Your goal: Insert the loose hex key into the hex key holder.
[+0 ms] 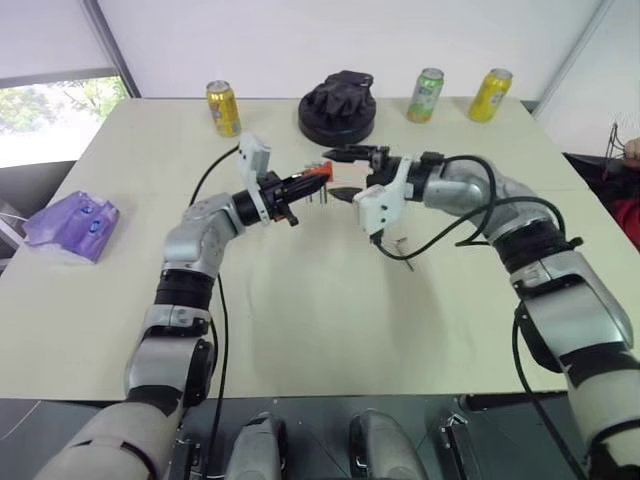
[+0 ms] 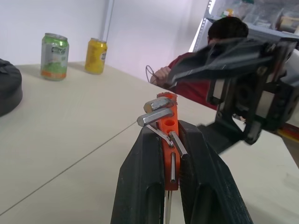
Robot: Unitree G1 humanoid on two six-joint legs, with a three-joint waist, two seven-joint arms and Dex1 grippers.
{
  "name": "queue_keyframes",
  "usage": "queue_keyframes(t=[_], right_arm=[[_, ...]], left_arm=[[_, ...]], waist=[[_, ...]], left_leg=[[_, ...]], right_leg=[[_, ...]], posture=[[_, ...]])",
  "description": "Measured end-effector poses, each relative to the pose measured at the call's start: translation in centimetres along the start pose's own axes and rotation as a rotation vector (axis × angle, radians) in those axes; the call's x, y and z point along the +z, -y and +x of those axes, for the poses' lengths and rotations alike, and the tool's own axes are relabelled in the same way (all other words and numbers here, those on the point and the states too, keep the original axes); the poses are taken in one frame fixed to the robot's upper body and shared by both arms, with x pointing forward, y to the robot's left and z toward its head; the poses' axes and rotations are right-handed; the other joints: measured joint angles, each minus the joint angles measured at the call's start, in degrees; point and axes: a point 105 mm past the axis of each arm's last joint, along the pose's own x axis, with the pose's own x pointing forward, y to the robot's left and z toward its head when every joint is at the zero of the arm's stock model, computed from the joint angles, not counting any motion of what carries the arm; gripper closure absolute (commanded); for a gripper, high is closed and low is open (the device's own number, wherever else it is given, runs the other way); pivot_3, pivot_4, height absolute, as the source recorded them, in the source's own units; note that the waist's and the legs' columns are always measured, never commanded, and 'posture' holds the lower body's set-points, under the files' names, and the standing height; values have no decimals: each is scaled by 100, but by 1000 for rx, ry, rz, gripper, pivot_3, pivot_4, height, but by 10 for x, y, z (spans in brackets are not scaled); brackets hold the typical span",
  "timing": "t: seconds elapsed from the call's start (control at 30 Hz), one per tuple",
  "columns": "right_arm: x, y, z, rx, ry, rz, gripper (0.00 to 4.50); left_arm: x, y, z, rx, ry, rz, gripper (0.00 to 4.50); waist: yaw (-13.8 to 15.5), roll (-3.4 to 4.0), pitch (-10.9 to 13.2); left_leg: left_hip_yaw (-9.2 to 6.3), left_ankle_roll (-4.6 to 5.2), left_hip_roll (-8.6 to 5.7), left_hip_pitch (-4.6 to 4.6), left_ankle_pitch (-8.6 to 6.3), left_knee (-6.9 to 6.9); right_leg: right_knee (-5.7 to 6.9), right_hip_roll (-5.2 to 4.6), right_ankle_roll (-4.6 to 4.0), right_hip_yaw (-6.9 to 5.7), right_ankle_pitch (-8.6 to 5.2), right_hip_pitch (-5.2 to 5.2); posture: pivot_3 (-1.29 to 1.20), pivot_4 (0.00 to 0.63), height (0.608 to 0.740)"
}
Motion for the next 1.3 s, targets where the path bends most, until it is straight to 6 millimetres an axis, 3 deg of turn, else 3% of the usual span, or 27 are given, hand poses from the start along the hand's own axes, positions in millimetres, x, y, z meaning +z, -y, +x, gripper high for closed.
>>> queue_keyframes(t=[0.1, 0.23, 0.33, 0.4, 0.5, 0.63, 0.73, 0.9, 1.2, 1.3], right_arm=[[-7, -10, -2, 45, -48, 36, 23], [-35, -48, -25, 164, -225, 214, 23], [-66, -68, -58, 66, -448, 673, 23], [-74, -69, -77, -40, -543, 1065, 23], [-56, -65, -93, -56, -573, 1421, 23], [-27, -85, -97, 29, -615, 1674, 23], [-10, -101, -92, 84, -638, 1749, 23], [-2, -132, -83, 102, -716, 1772, 23], [-30, -144, -58, -8, -777, 1682, 23], [-35, -146, -52, -11, -781, 1694, 1295]], left_arm=[[0, 0, -1, 1, -2, -1, 4500], [-2, -2, -8, -6, -59, 45, 4500], [-13, -1, -25, -39, -185, 163, 4500], [-25, 2, -36, -79, -281, 219, 4500], [-29, 11, -38, -150, -323, 251, 4500], [-21, 18, -36, -184, -315, 295, 4500], [-21, 18, -33, -172, -303, 295, 4500], [-28, 19, -30, -142, -280, 286, 4500], [-30, 20, -39, -73, -248, 283, 4500], [-32, 21, -39, -58, -245, 277, 4500]], waist=[[2, 0, 0], [37, -3, 1], [34, -2, 2], [17, 3, 5], [39, 4, 5], [48, 4, 5], [50, 3, 5], [33, 2, 5], [12, -10, -2], [-11, -24, -11]], left_leg=[[0, 0, 0, 0, 0, 0], [0, 0, -2, -1, 0, 0], [2, 0, 1, 0, 0, 0], [1, 0, 5, 1, 0, 1], [-7, 7, 6, 1, -4, 1], [-7, 44, 2, 1, -26, 1], [-7, 46, -1, 0, -26, 1], [-8, 46, -2, 0, -26, 1], [-6, 45, -1, 11, -26, 6], [-5, 45, 2, 17, -26, 7]], right_leg=[[0, 0, 0, 0, 0, 0], [-6, -1, 0, 0, 0, 5], [-5, -1, 0, -1, 0, 6], [4, 1, -1, -1, 1, 4], [5, 3, -2, -3, 0, 3], [2, 2, -3, -2, -1, 4], [1, 2, -2, -1, 0, 4], [1, 3, -1, -1, 0, 3], [3, 4, -1, 2, 0, 15], [4, 5, -1, 2, 0, 20]], posture=[[0, 150, 740], [0, 150, 740], [0, 150, 740], [0, 150, 740], [0, 150, 740], [0, 150, 740], [0, 150, 740], [0, 150, 740], [0, 150, 740], [0, 150, 740]])
